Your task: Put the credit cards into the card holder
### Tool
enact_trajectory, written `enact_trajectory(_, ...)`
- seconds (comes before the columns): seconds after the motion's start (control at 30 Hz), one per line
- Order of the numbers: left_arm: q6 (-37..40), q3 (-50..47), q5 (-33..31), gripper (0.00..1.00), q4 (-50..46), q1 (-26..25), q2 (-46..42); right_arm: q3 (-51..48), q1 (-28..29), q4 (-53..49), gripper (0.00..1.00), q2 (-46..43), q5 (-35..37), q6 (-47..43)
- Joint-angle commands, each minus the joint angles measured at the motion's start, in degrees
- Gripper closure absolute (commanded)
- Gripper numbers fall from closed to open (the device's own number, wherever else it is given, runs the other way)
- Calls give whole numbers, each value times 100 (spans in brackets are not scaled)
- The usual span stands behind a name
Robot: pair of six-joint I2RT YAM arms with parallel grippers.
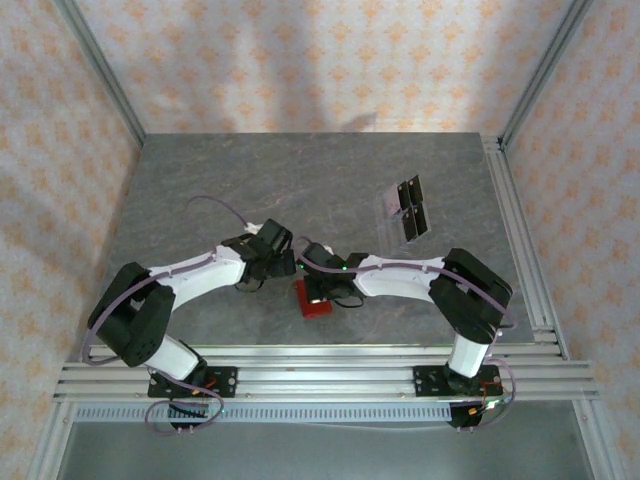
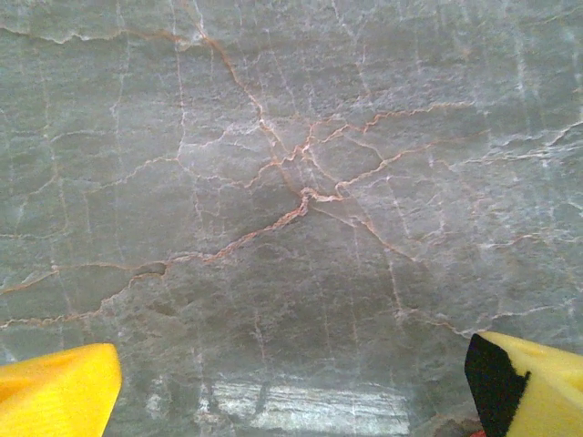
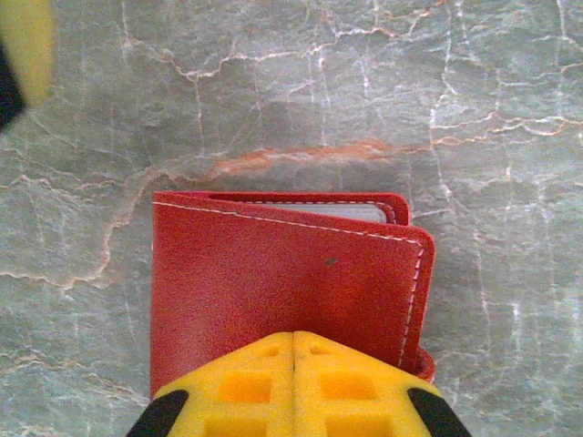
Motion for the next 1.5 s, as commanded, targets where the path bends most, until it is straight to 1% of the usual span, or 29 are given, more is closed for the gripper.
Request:
enact_trajectory(0.0, 87, -76, 26, 2, -286, -9, -268, -31, -19, -876, 100, 4, -4, -67)
enact_trajectory(0.23, -36, -351, 36, 1, -303, -237, -489, 96, -170, -809, 100, -220, 85, 13)
enact_trajectory(0.47, -146, -441, 58, 2, -173, -350, -434, 422, -506, -603, 100, -32, 25, -16)
enact_trajectory(0.67, -129, -376, 121, 2, -60, -504, -313, 625, -608, -584, 100, 66, -94, -34)
enact_trajectory(1.03, -284, -541, 166, 2, 209, -902, -229, 10, -635, -532, 100, -445, -396, -46)
enact_trajectory(1.47, -305, -427, 183, 1, 468, -1084, 401, -377, -635, -225, 100, -678, -734, -142)
